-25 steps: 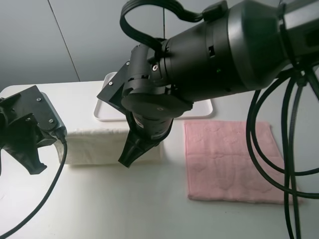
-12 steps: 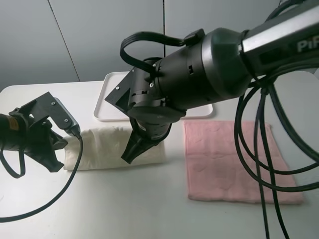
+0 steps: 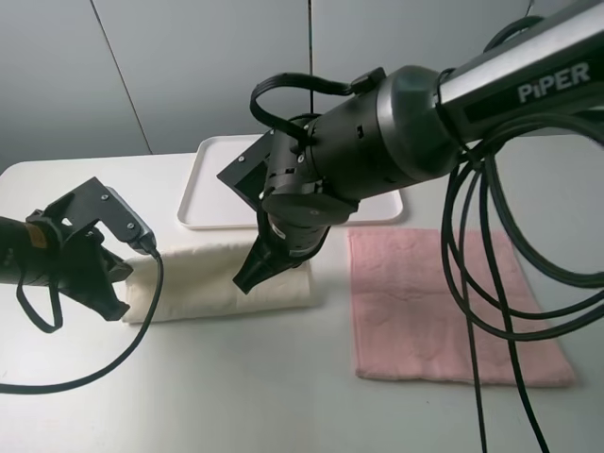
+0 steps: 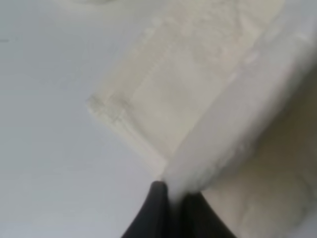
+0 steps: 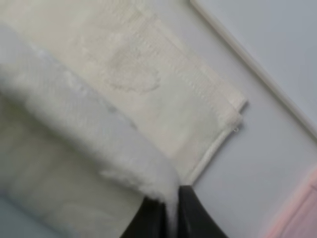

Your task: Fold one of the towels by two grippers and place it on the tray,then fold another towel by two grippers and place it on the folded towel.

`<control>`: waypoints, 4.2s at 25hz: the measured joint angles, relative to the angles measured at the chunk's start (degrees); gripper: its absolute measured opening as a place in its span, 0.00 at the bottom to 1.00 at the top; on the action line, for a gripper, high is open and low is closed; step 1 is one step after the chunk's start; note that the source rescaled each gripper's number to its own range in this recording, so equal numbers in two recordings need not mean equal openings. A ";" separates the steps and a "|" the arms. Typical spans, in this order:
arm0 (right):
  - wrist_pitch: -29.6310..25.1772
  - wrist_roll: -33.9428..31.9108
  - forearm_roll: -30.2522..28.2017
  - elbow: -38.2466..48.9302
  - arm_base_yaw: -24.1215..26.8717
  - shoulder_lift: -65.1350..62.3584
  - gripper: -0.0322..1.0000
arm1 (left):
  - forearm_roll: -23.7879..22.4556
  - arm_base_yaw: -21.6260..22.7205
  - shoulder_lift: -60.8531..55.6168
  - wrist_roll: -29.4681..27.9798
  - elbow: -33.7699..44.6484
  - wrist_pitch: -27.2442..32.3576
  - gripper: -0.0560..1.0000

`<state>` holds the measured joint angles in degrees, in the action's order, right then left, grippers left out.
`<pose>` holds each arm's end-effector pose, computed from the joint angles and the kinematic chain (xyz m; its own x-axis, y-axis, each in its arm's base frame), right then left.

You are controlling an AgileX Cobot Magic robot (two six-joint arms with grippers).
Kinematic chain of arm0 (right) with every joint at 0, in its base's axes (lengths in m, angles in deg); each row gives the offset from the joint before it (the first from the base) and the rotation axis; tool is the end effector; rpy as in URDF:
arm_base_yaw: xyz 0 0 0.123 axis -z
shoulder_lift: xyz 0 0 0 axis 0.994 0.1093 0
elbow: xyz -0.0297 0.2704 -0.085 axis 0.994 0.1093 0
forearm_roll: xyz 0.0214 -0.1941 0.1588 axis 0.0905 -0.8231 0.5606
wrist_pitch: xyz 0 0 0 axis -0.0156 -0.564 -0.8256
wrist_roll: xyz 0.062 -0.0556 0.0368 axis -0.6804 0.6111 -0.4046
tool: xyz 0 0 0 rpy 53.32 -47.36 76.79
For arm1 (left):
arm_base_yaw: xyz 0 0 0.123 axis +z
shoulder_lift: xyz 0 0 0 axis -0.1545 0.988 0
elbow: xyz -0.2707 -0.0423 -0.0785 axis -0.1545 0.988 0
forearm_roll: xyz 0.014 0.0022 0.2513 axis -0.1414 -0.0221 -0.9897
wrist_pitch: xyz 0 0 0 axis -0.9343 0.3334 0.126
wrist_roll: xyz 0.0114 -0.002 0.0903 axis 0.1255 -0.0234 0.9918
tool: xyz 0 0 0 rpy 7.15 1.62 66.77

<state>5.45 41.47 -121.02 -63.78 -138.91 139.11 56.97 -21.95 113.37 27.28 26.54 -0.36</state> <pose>0.2428 0.2999 0.1361 -0.6086 -0.6865 -0.3979 -0.6511 0.7187 -0.2442 0.2334 -0.0545 0.1296 -0.5949 0.6240 -0.5066 0.5792 0.7698 0.2682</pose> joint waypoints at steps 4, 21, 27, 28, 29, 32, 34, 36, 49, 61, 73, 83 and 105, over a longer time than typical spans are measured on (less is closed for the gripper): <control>2.26 -1.42 -2.03 0.00 0.00 0.56 0.03 | 1.49 2.56 0.00 -0.56 0.00 -1.67 0.05; 3.72 -16.00 -13.44 0.00 0.00 0.56 0.91 | 7.38 3.13 0.03 -1.76 0.00 -7.74 0.96; 2.88 -18.10 -8.13 0.00 0.96 0.56 1.00 | 15.30 3.84 1.07 -1.89 -3.92 1.51 0.99; 2.89 -15.50 -4.34 0.00 1.73 0.56 1.00 | 16.40 4.46 1.77 -2.12 -6.29 4.69 0.99; 2.75 -12.81 0.31 -0.12 2.62 0.56 1.00 | 17.37 5.13 2.81 -2.57 -8.89 8.86 0.99; 1.46 -1.16 13.41 -0.90 5.89 0.56 1.00 | 18.22 8.29 6.80 -6.80 -15.98 19.75 0.99; -0.19 4.21 18.89 -1.49 6.82 0.65 1.00 | 18.32 9.72 9.81 -9.20 -19.65 26.18 0.99; -1.09 7.93 22.68 -2.23 6.93 0.65 1.00 | 18.32 10.12 12.08 -11.25 -21.07 29.47 0.99; -5.44 17.81 30.40 -5.68 7.01 0.65 1.00 | 8.09 10.12 16.35 -27.29 -22.29 31.89 0.99; -5.59 18.21 30.40 -5.68 7.01 0.65 1.00 | 7.81 10.12 19.68 -27.64 -23.01 31.64 1.00; -5.62 19.48 35.45 -5.68 8.34 0.65 1.00 | 8.39 10.12 20.56 -28.91 -23.56 32.01 1.00; -8.86 24.00 43.13 -9.09 12.00 3.88 1.00 | 8.27 10.12 20.56 -28.91 -23.56 32.01 1.00; -16.16 23.91 42.06 -20.13 12.00 16.56 1.00 | 7.70 10.12 20.65 -29.20 -23.59 32.11 1.00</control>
<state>-10.72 65.37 -78.96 -83.91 -126.91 155.67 64.67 -11.83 134.02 -1.91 2.95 31.75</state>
